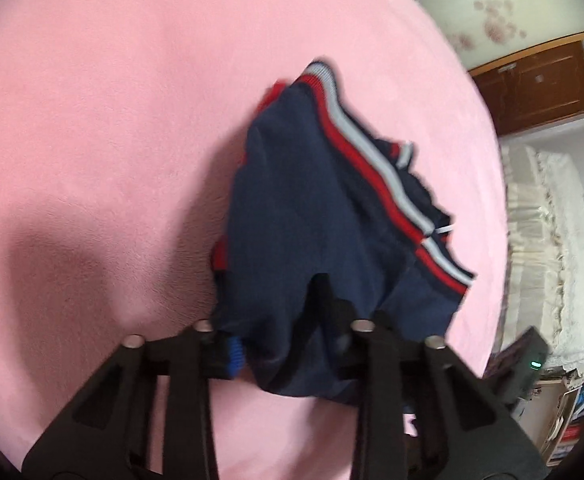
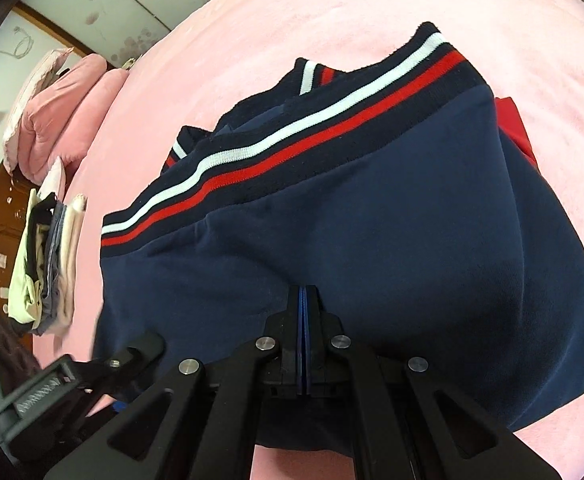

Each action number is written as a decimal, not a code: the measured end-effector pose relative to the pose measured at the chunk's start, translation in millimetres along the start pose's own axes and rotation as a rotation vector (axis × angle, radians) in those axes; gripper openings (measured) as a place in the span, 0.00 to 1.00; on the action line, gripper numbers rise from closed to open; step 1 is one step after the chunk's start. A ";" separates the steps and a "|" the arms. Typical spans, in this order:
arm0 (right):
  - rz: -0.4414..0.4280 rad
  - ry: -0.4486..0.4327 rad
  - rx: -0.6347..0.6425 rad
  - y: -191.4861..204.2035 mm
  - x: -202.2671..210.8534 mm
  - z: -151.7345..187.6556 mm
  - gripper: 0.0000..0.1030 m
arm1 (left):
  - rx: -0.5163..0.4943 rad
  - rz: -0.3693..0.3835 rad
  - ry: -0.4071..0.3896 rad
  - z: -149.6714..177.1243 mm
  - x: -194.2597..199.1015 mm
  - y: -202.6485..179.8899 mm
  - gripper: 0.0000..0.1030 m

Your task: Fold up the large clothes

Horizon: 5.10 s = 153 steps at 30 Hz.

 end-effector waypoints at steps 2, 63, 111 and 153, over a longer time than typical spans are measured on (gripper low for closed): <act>-0.005 0.004 0.000 -4.4 -0.2 0.1 0.00 | -0.052 0.012 -0.033 1.3 12.8 -17.6 0.16; -0.185 -0.013 -0.005 -86.6 149.9 -75.9 0.06 | -0.566 -0.096 0.190 73.4 21.9 -152.1 0.63; -0.250 0.053 0.091 -86.1 131.4 -81.3 0.00 | -0.665 -0.230 0.088 -16.4 -56.8 -200.6 0.63; 0.122 0.100 0.219 -30.2 279.7 15.6 0.84 | -0.787 -0.469 0.189 102.7 110.0 -176.6 0.71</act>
Point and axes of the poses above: each gripper's, at about its wrist camera, not at the fingertips, and x roughly against the way its jaws point, y to its left, z to its underside, the point moved 8 cm from there along -x, roughly the way its jaws point, and after that the axes turned 3 degrees about -x, right-handed, at the moved point
